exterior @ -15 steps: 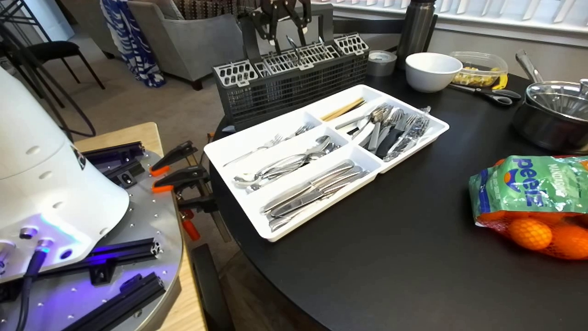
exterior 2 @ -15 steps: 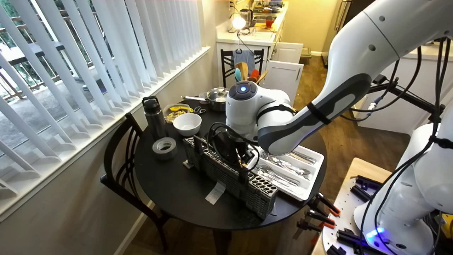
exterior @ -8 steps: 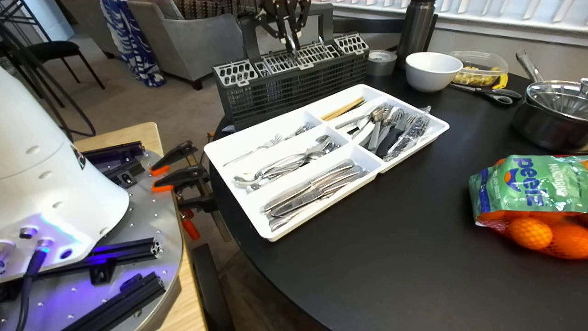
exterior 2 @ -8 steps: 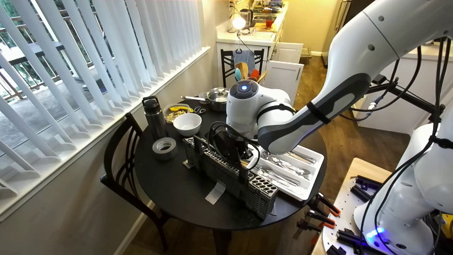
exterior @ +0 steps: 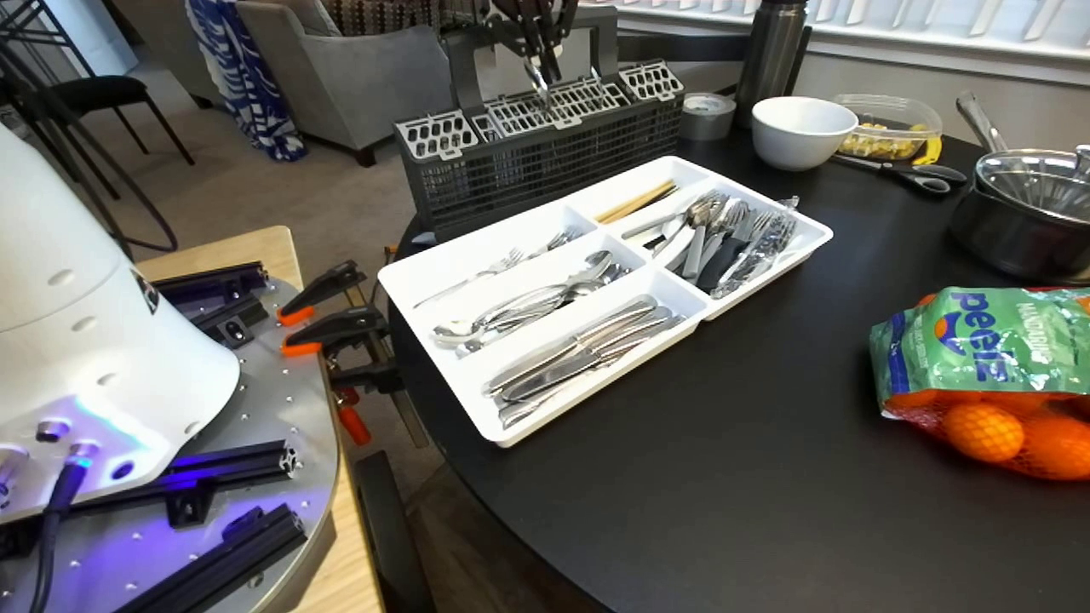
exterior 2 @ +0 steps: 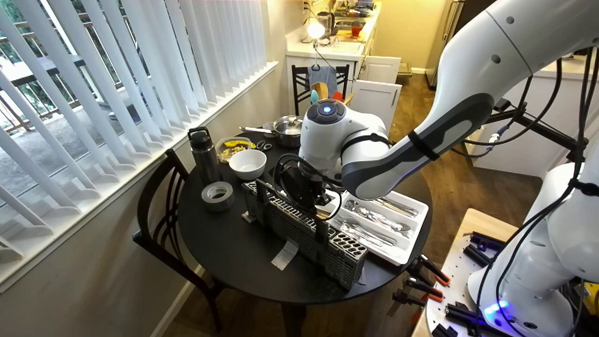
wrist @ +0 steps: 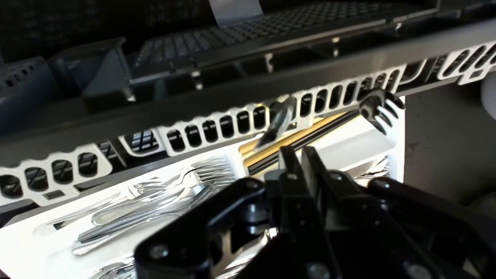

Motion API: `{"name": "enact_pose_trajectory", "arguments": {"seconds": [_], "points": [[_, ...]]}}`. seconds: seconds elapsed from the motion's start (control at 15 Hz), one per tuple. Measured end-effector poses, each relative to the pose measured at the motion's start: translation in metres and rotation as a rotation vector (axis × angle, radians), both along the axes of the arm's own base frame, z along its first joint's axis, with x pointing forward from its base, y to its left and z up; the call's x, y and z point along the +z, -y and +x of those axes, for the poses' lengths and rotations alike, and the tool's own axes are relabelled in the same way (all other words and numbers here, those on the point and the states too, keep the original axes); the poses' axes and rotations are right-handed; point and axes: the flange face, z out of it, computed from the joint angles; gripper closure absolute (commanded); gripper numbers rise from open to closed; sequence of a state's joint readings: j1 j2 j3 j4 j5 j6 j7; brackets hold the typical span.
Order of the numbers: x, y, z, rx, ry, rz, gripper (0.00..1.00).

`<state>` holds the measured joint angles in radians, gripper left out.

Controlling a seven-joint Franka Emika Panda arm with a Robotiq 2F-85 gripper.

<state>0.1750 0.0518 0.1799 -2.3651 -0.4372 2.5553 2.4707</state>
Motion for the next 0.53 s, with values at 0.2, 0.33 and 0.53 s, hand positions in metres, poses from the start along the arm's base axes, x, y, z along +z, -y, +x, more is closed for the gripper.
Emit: {"name": "enact_pose_trajectory", "arguments": {"seconds": [0.2, 0.33, 0.53], "points": [[0.0068, 0.0000, 0.0002, -0.001, 0.014, 0.002, 0.40], [0.0101, 0.0002, 0.0003, -0.027, 0.023, 0.011, 0.27], [0.0125, 0.0005, 0.0004, -0.109, 0.036, 0.038, 0.09]]}}
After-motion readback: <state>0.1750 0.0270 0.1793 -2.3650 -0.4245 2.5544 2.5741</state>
